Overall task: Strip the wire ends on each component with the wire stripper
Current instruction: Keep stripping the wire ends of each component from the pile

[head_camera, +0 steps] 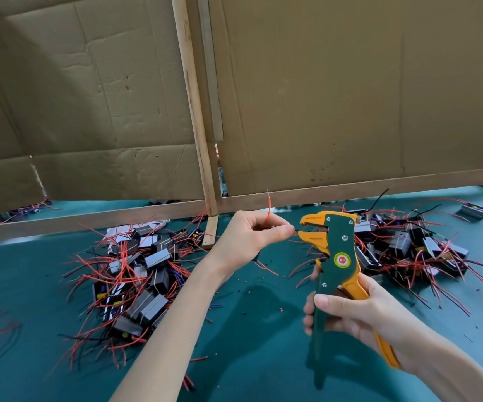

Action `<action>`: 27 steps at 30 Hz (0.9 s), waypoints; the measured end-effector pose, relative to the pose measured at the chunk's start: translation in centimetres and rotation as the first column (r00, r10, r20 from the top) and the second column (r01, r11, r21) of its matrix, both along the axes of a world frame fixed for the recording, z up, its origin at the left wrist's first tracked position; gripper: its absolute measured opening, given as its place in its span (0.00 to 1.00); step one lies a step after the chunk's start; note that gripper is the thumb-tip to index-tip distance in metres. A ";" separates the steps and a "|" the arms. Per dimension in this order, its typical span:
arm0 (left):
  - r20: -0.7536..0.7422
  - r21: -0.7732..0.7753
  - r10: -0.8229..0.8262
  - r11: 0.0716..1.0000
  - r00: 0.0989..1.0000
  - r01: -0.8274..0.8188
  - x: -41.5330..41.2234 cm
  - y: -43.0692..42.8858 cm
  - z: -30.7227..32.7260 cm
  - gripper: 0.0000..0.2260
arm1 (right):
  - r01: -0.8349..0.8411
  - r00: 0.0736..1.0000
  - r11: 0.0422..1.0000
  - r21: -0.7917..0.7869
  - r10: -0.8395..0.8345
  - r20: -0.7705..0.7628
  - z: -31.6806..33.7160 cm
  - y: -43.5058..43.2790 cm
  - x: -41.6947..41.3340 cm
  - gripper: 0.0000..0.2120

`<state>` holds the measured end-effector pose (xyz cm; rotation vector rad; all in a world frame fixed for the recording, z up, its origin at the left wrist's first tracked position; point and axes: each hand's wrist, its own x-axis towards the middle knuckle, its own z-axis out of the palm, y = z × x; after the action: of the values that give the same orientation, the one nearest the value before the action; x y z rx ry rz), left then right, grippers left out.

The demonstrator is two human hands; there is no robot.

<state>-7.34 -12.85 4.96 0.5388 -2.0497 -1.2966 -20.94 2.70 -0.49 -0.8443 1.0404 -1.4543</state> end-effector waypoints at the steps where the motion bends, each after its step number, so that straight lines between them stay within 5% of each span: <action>1: 0.007 0.000 -0.001 1.000 1.000 0.001 0.1 0.0 0.0 0.05 | -0.002 1.000 1.000 0.003 0.002 -0.014 0.0 0.0 0.0 0.34; 9: 0.082 -0.006 -0.045 0.999 0.996 0.046 0.4 -0.4 0.0 0.04 | 0.083 0.987 0.992 0.097 -0.069 -0.145 -0.3 0.1 1.4 0.20; 14: -0.025 0.256 -0.125 0.958 0.992 0.127 -0.1 -0.1 -0.4 0.12 | 0.144 0.984 0.983 0.113 -0.130 -0.120 0.1 0.3 2.0 0.14; 20: 0.012 0.114 -0.098 0.989 0.995 0.096 0.0 -0.4 -0.7 0.14 | 0.159 0.981 0.978 0.137 -0.140 -0.138 0.0 0.5 2.7 0.14; 24: 0.068 0.130 -0.157 0.981 0.985 0.147 0.2 -0.4 -0.7 0.14 | 0.291 0.946 0.945 0.152 -0.260 -0.196 -0.7 0.0 1.8 0.15; 27: 0.072 0.166 -0.174 0.973 0.982 0.161 -0.3 0.0 -0.9 0.15 | 0.233 0.970 0.964 0.128 -0.221 -0.101 -0.2 0.0 1.0 0.10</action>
<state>-7.63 -12.87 4.04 0.5089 -2.1101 -1.5727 -19.98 2.65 -0.67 -0.7095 1.3230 -1.5258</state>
